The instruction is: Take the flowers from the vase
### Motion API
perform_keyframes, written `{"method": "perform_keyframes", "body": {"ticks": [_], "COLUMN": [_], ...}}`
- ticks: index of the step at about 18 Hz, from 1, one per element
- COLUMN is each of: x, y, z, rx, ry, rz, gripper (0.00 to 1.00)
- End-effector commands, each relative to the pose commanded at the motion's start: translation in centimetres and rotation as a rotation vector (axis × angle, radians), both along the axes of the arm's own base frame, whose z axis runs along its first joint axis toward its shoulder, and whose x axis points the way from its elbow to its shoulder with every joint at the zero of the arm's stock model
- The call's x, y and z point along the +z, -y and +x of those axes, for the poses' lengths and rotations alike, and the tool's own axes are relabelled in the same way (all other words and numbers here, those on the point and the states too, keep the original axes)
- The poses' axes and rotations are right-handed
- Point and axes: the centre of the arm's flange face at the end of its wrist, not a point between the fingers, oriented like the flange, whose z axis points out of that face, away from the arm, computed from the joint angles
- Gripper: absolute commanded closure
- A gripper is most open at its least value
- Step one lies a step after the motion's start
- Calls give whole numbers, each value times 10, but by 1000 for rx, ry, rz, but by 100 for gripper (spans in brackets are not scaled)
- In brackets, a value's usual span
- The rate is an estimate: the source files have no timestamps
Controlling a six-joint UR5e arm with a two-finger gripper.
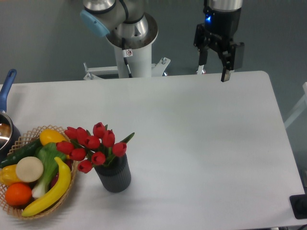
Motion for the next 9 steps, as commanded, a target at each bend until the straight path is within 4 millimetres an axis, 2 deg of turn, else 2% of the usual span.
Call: {"method": "perform_keyframes", "body": {"ticks": [6,9], "x": [2,-6], "y": [-2,-4], "z": [2,6], "rx": [-2,42], "ry": [-8,27], "rz": [1,9], "gripper": [0,0]}}
